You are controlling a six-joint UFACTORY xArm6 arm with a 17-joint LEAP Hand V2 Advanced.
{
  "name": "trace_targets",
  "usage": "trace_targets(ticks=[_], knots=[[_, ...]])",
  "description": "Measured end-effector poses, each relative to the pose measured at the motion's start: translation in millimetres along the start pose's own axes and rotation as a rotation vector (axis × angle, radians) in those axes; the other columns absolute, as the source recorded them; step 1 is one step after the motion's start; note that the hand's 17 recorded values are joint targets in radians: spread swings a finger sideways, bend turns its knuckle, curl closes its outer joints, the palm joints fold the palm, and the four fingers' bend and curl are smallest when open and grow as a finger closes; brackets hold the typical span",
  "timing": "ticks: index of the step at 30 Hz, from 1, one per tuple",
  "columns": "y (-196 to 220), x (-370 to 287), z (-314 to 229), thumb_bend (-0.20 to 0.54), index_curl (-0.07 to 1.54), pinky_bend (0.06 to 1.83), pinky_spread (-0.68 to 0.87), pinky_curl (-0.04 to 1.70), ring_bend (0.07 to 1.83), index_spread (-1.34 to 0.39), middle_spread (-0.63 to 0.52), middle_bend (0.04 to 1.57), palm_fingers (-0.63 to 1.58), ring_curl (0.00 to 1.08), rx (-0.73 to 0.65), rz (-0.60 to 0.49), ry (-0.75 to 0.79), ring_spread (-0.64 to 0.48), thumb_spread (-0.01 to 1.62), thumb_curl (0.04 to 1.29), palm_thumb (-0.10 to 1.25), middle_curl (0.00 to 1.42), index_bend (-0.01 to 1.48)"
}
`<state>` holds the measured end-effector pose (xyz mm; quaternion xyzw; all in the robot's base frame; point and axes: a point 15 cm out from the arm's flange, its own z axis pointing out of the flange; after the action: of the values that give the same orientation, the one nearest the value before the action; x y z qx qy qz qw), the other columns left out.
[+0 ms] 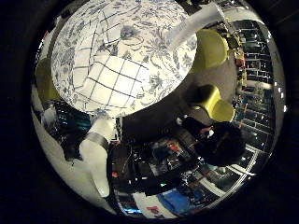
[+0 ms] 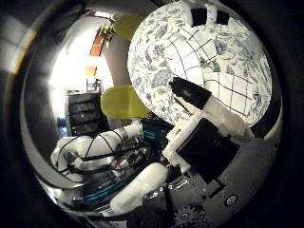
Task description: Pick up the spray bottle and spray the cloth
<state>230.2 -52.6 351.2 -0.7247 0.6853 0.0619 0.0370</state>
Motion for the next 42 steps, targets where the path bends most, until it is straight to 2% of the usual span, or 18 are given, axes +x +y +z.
trace_targets(ticks=[7,14,18,24,34,42], knots=[[-6,11,-14,-0.021,0.48,0.52,0.25,0.0,0.62,-0.4,-0.17,0.35,0.59,0.18,0.045,0.029,0.016,-0.03,1.08,0.35,0.75,0.44,0.19],[-9,36,-39,-0.022,0.46,0.56,0.21,0.0,0.66,-0.4,-0.2,0.36,0.61,0.19,0.154,0.129,-0.035,-0.07,1.07,0.35,0.75,0.44,0.18],[-14,60,-57,-0.021,0.44,0.6,0.18,0.0,0.71,-0.39,-0.21,0.37,0.59,0.2,0.276,0.237,-0.124,-0.09,1.08,0.36,0.74,0.45,0.16],[-16,120,-81,-0.021,0.38,0.75,0.15,0.0,0.81,-0.35,-0.16,0.36,0.5,0.23,0.467,0.387,-0.257,-0.09,1.08,0.37,0.75,0.44,0.16],[11,231,-99,-0.022,0.35,0.88,0.14,0.0,0.83,-0.29,-0.11,0.43,0.39,0.24,0.851,0.591,-0.475,-0.04,1.08,0.38,0.71,0.46,0.18],[38,298,-38,-0.025,0.35,0.85,0.26,0.02,0.7,-0.19,0.02,0.4,0.16,0.22,1.065,0.683,-0.656,0.1,1.07,0.37,0.67,0.43,0.18]])
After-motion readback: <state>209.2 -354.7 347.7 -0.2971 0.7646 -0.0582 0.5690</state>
